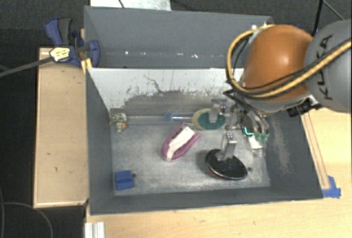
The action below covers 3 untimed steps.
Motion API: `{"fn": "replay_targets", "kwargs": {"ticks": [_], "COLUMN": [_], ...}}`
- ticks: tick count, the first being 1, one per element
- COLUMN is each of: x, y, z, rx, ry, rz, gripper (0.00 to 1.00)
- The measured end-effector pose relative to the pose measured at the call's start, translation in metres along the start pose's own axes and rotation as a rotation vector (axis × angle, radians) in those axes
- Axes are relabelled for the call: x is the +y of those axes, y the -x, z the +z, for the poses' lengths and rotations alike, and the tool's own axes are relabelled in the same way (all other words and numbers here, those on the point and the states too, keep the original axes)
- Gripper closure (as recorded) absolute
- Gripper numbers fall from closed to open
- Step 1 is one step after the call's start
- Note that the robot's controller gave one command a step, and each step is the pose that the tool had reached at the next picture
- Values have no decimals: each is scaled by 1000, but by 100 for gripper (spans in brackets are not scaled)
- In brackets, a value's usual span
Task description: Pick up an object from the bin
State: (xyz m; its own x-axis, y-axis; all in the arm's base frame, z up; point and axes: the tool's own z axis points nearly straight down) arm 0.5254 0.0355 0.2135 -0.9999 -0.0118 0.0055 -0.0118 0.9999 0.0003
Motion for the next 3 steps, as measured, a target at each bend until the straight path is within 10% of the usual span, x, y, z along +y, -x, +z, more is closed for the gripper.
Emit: {"fn": "replay_targets", "kwargs": {"ticks": [1, 2, 3], "x": [-90, -62, -63], "y": [-51, -43, -42], "z": [59, 145, 143], "rx": [1, -5, -7], "ry": [-3, 2, 1], "rz": [59, 137, 138], "gripper": [0, 0, 100]}}
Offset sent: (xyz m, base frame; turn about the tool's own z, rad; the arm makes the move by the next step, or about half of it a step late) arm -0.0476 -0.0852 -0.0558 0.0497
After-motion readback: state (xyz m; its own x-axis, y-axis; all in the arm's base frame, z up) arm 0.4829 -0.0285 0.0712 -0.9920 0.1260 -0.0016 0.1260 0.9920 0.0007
